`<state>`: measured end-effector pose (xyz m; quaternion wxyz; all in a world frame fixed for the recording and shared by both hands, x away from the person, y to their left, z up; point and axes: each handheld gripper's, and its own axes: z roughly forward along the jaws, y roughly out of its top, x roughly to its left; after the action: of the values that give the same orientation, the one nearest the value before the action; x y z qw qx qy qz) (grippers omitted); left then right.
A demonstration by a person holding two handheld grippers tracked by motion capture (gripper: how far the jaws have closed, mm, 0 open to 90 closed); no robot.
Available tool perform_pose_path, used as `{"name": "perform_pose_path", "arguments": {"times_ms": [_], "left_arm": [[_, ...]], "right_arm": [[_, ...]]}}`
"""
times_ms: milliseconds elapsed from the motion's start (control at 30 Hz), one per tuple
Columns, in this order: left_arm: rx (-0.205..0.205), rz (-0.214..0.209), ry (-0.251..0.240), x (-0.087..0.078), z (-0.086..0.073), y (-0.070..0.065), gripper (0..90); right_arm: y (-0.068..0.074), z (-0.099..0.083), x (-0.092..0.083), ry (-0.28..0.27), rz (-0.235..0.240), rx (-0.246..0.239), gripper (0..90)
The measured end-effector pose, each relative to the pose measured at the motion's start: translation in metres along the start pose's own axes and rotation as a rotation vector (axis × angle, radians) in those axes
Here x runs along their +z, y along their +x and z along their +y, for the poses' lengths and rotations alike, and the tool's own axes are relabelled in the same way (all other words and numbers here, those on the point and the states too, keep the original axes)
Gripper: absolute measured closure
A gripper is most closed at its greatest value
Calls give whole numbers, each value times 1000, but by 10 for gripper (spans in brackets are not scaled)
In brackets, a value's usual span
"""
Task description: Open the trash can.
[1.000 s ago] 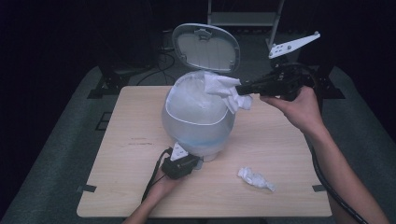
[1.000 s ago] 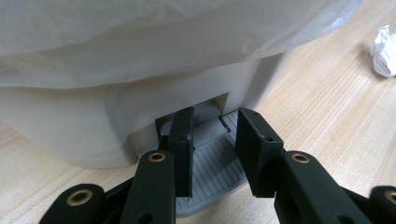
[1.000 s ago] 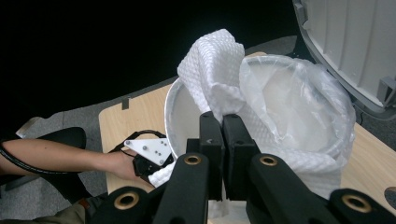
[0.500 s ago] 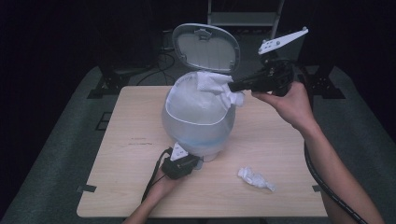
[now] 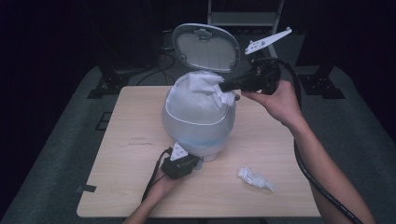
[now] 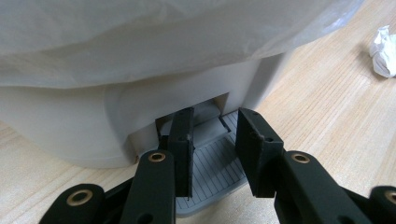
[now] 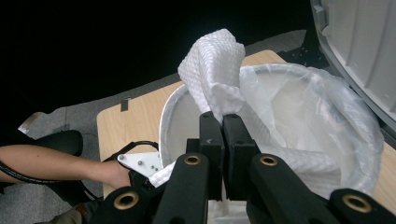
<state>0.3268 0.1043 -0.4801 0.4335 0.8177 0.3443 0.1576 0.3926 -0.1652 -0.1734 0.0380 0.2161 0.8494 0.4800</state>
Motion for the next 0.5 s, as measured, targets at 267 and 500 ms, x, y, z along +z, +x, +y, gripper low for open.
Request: {"name": "perform_pose_path", "arguments": {"times_ms": [267,500], "left_arm": [[1,0,0,0,0,0,675],[0,0,0,0,0,0,675]], "right_arm": [[-1,6,13,9,8,-5,874],[-3,7,24,20,11,-6,874]]}}
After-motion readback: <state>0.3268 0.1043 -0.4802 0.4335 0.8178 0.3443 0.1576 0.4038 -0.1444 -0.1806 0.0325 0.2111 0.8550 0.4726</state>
